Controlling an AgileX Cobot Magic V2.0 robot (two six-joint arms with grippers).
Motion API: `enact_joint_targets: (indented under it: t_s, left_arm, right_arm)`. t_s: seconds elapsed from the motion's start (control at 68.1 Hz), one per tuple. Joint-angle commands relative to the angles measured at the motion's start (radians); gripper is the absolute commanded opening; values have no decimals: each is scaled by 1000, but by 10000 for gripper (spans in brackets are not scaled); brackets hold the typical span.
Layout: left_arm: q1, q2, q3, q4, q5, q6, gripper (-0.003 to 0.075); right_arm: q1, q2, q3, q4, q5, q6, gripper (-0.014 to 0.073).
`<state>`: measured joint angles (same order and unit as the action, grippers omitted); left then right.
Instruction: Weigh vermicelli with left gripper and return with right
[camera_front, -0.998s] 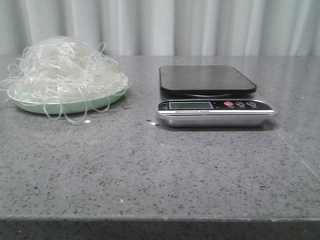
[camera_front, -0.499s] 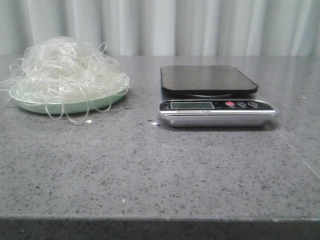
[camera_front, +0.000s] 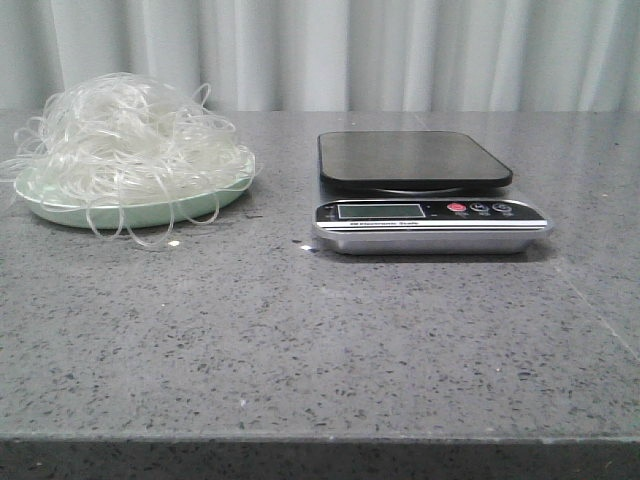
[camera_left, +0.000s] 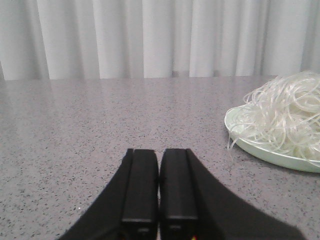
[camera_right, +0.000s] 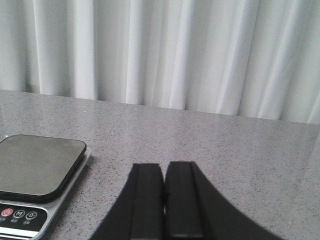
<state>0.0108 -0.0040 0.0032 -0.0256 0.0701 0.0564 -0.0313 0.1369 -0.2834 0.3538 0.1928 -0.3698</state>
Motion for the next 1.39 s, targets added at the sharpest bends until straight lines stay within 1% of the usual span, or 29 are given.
enact_joint_targets:
  t_s: [0.0,0.939,1.071,1.159,1.291,1.379]
  left_arm:
    - [2,-20,7,-10,-70,-6,136]
    - [2,-20,7,-10,-70,-6,136]
    - [2,-20,7,-10,-70,-6,136]
    - [2,-20,7,-10,-70,-6,136]
    - [2,-20,7,-10,-70,-6,136]
    - [2,-20,7,-10,-70,-6,136]
  right_arm:
    - [-5,10,-26,3,-68,1,151]
    - [-5,10,-26,2,-75,1,151]
    - [-4,10,-25,-53,-60,9,151]
    - [-4,10,-11,-113,-65,88,151]
    - [1,10,54,-221,-109,287,151]
    - [1,10,107,-243,-145,338,151]
